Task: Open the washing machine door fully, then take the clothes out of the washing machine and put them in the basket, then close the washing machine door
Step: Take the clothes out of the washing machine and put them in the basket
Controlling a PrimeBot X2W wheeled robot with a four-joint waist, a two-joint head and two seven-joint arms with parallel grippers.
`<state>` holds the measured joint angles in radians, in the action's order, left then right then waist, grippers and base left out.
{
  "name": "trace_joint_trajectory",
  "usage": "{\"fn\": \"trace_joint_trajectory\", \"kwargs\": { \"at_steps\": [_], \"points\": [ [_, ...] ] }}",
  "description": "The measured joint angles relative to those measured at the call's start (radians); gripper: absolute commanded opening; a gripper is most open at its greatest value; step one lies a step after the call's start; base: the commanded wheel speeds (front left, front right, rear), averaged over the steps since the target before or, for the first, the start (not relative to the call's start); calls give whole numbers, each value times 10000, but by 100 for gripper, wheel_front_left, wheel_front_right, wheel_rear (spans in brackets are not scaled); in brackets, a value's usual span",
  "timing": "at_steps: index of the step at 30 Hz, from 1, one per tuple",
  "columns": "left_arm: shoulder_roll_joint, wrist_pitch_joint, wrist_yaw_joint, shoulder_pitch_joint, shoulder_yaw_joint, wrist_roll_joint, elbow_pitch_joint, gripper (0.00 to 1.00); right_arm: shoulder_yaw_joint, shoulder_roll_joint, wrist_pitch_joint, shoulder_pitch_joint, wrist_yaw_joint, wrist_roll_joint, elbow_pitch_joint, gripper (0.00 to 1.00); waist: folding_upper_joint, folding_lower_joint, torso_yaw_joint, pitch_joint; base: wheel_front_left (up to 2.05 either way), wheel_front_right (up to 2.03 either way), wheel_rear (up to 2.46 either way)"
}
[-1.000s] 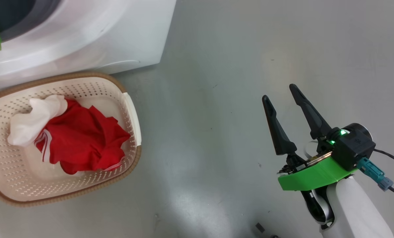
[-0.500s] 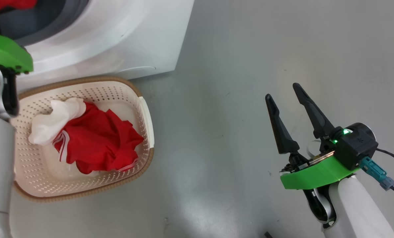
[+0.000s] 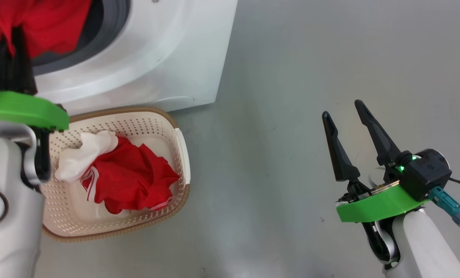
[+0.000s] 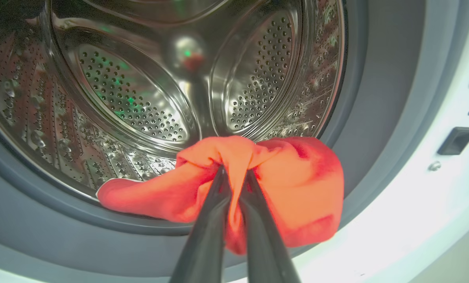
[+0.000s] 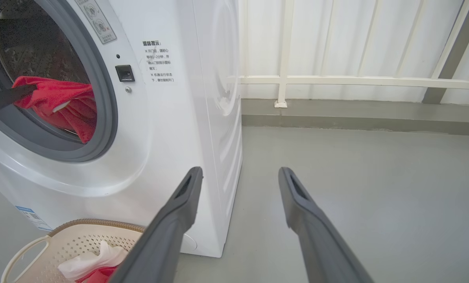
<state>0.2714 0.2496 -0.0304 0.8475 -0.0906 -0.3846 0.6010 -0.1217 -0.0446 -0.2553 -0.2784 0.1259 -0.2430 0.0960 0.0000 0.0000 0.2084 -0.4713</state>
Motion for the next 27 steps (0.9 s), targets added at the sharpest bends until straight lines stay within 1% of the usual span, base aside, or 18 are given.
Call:
{"fn": "trace_joint_trajectory", "kwargs": {
  "at_steps": [10,14,27],
  "points": [
    [-50,-414,-502,-1688,-119,-46,-1998,0,165,-15,0,311,0,42,6,100,0,0,-205,709,0,0,0],
    [-59,-610,-593,-2322,-155,-90,-2656,0,215,-17,0,374,0,44,10,100,0,-1,-269,977,0,0,0],
    [-151,-1097,-1231,-4310,-253,-224,-4920,0,537,-19,0,976,0,71,-33,100,0,-1,-492,1781,0,0,0]
  ]
}}
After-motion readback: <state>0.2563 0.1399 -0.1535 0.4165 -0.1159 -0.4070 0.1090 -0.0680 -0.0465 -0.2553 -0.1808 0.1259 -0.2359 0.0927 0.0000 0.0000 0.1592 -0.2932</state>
